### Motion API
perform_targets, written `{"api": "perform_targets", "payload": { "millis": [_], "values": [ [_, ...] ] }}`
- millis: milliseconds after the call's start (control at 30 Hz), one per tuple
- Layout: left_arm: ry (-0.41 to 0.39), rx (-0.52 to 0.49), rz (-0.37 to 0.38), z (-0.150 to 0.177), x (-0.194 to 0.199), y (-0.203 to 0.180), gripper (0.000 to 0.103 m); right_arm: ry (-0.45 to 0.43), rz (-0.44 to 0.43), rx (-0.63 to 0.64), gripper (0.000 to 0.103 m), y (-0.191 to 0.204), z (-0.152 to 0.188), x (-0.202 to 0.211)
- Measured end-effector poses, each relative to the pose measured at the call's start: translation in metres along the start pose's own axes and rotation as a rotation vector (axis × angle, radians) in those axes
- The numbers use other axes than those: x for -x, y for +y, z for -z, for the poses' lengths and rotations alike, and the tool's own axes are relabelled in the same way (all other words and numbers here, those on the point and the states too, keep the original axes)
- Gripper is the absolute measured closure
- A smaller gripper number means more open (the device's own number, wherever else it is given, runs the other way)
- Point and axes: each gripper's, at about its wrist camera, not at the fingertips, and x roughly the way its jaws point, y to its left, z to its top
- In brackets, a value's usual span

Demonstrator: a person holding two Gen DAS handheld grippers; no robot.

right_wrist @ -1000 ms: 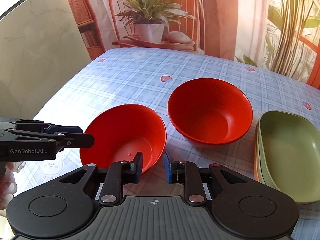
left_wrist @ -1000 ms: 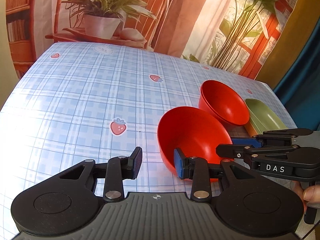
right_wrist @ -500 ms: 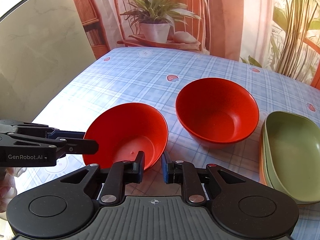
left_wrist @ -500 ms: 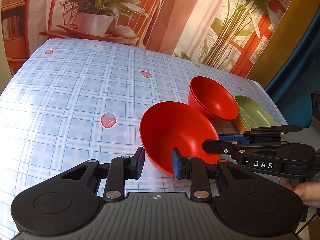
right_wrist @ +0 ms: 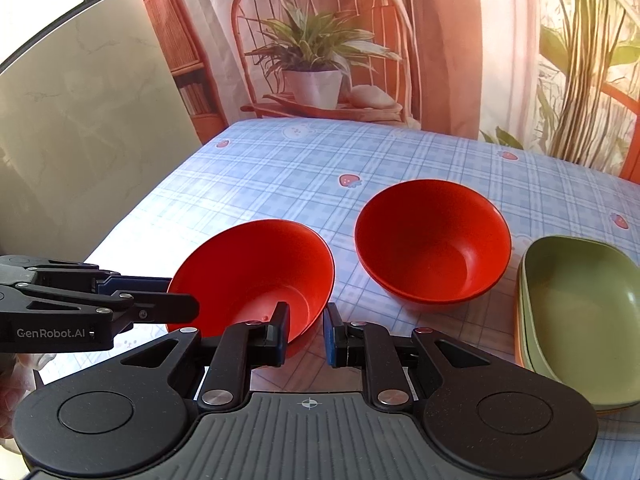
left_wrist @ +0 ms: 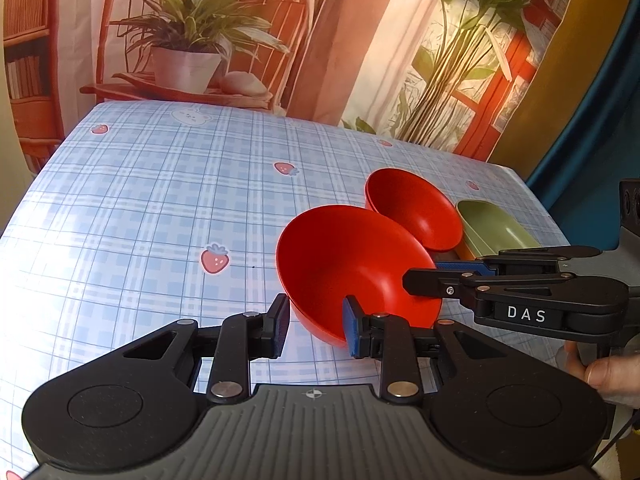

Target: Organize plates and bowls

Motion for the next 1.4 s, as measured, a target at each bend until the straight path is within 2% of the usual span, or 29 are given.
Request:
{"api": "perform_targets", "payload": {
  "millis": [333,633,1100,1400],
  "values": [
    [-0.033,-0.038,-0.001,-0.018,0.012,-0.019,0.073,-0.081,-0.024,-0.027,0.087,-0.014,-0.014,0.023],
    [-0.045,-0.072,0.007,-0.037,0.004,-0.037,0.073,-0.129,-0.024,-0.050,0.087,-0.037,-0.025,0.032],
    [-0.029,-0.063,0.056,-0.063,-0.051,-0.056,0.073,-0.140,0.039,-0.085,0.087,-0.095,-0.038,0.022],
    [0.020,-0.073,0.067,-0.067,-0.080,-0.062,0.072,-0.113,0.074,-0.103,0.086,-0.118,-0.035,0.010]
  ]
}}
